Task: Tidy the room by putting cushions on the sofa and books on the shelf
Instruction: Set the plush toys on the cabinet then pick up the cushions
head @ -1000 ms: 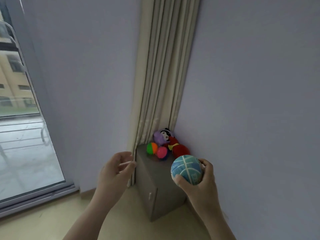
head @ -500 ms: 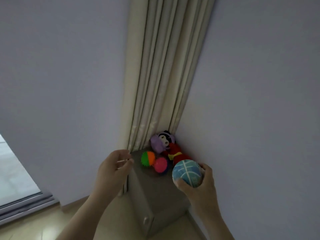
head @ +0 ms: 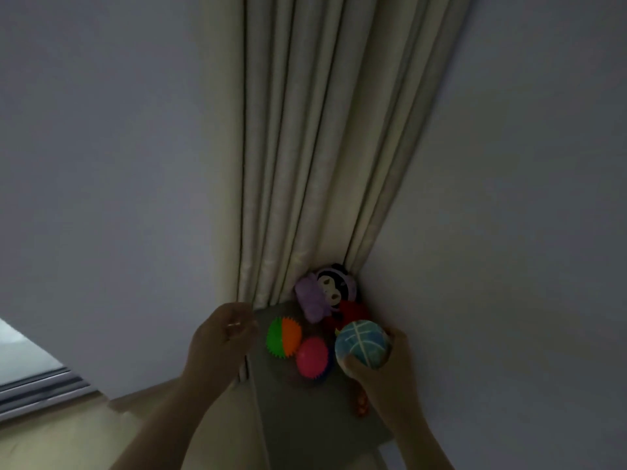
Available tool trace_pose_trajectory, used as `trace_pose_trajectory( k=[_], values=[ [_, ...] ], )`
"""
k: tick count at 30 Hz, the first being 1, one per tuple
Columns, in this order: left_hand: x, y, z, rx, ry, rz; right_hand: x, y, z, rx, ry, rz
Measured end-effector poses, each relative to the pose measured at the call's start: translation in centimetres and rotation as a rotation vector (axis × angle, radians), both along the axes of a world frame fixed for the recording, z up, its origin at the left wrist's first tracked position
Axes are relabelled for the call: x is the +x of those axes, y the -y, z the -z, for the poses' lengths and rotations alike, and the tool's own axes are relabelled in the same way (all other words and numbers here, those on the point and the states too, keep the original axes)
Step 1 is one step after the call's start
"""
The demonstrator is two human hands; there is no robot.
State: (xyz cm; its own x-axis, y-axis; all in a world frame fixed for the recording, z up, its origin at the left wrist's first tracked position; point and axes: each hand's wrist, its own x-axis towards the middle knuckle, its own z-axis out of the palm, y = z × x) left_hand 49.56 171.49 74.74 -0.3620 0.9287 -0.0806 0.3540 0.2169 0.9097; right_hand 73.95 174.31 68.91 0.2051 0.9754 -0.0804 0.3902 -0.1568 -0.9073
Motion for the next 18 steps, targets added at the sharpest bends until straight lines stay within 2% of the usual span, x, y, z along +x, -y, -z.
trace_pose_trajectory(
  k=[8,18],
  values=[
    [1.6,-6.7,4.7,-0.122,-0.036,-0.099,1.2,-11.0,5.6,-0.135,0.079,-0.124],
    [0.3,-12.3,9.9,-0.238,-0.083,-0.098,-1.7,-18.4,14.6,-0.276,0.235,-0.246]
  ],
)
